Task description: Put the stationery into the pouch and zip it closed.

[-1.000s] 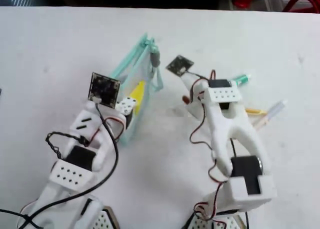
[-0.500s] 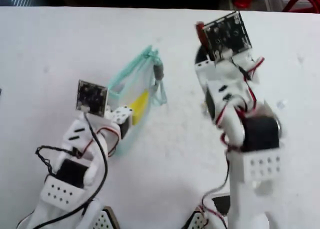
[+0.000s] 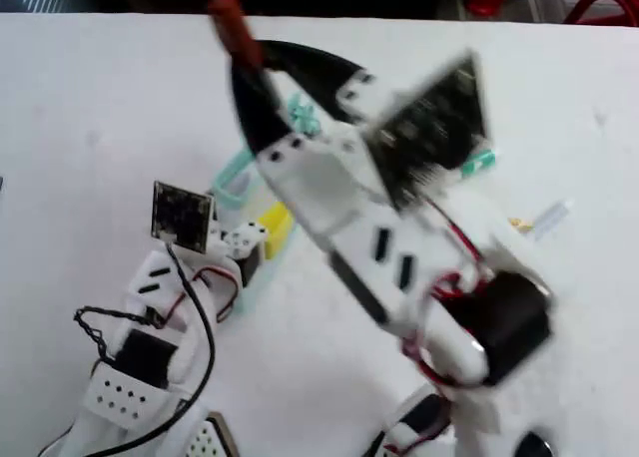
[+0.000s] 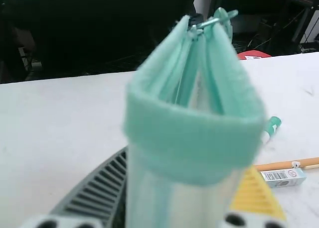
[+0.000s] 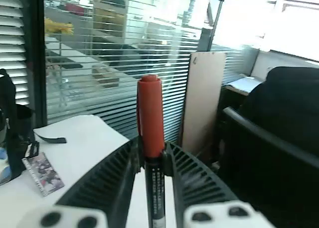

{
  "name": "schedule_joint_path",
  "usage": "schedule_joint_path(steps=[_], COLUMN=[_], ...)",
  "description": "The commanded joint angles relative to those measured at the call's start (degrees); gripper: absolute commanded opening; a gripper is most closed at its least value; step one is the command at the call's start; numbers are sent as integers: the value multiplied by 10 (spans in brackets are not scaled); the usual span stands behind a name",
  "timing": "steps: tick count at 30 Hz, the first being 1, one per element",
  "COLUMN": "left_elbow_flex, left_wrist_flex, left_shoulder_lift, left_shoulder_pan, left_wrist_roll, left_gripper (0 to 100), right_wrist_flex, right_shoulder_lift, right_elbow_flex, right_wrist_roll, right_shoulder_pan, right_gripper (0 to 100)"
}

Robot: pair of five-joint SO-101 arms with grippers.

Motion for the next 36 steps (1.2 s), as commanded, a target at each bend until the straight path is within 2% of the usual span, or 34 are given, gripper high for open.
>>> schedule_joint_path(steps=[1,12,24,28,30,34,36], left_elbow_flex=[-4,-4,-4,-4,-4,-4,-4], left_wrist_flex=[-15,-15,-14,-14,-14,-14,-14], left_shoulder_lift=[-8,-10,-11,-11,-11,-11,-11], left_shoulder_pan=[6,5,2,2,1,1,1], left_wrist_roll=[5,5,5,5,5,5,5], left_gripper=[245,245,245,245,245,245,245], right_wrist_flex=[-35,-40,-37,-37,-35,-36,-37], right_shoulder_lift=[56,117,7,-19,-22,-24,-22], right_elbow_flex=[-27,-20,200,229,230,228,227], right_wrist_roll=[-40,-47,-45,-43,-42,-42,-32], right_shoulder_pan=[-20,-7,38,42,49,57,58], right_gripper=[17,17,17,26,79,279,336])
